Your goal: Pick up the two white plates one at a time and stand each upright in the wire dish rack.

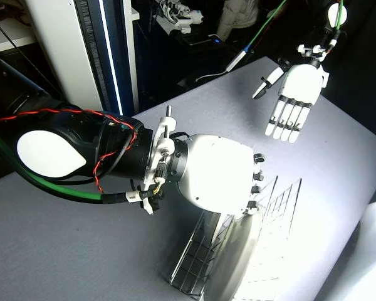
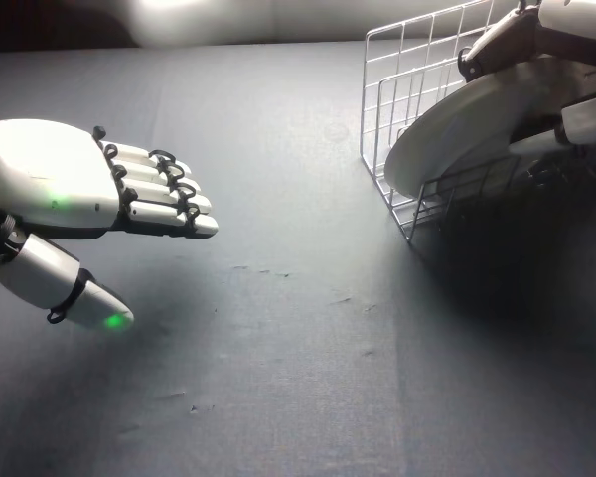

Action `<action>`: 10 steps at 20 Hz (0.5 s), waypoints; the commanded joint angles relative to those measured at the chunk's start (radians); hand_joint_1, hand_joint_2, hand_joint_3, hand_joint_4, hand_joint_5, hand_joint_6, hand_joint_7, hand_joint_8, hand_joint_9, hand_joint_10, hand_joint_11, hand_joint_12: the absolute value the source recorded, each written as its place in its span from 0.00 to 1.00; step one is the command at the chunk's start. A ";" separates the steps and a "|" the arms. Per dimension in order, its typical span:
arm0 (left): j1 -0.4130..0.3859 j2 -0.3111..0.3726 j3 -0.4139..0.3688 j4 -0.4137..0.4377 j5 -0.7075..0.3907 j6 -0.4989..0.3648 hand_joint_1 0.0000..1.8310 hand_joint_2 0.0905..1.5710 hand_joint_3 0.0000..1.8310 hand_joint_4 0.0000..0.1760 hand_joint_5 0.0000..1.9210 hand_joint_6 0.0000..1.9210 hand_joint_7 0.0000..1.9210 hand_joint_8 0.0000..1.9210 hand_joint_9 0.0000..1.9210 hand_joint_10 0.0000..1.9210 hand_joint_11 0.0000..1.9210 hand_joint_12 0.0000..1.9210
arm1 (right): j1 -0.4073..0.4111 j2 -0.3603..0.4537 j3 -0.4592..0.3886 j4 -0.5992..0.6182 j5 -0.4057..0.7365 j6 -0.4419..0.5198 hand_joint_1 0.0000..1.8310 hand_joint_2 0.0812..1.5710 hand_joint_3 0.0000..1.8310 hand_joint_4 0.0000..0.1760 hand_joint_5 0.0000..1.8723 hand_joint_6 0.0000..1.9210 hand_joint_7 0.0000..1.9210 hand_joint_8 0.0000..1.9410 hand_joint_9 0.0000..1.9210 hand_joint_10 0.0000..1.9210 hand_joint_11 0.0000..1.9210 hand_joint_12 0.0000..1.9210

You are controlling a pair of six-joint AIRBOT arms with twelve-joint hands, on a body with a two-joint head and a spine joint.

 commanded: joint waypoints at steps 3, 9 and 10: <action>-0.012 0.007 -0.003 -0.063 0.042 -0.004 0.00 0.74 0.00 0.00 0.00 0.00 0.00 0.00 0.00 0.00 0.00 0.00 | 0.019 0.005 0.005 0.009 0.088 -0.009 0.62 0.75 0.00 0.00 0.42 0.66 0.44 0.25 0.45 0.15 0.28 0.55; -0.011 0.008 -0.004 -0.063 0.060 -0.005 0.00 0.74 0.00 0.00 0.00 0.00 0.00 0.00 0.00 0.00 0.00 0.00 | 0.069 0.008 -0.009 -0.002 0.094 -0.008 0.67 0.67 0.00 0.00 0.36 0.01 0.36 0.00 0.34 0.00 0.12 0.56; -0.010 0.008 -0.005 -0.063 0.057 -0.005 0.00 0.74 0.00 0.00 0.00 0.00 0.00 0.00 0.00 0.00 0.00 0.00 | 0.078 0.010 -0.014 -0.004 0.096 -0.008 0.67 0.68 0.00 0.00 0.35 0.00 0.35 0.00 0.33 0.00 0.10 0.57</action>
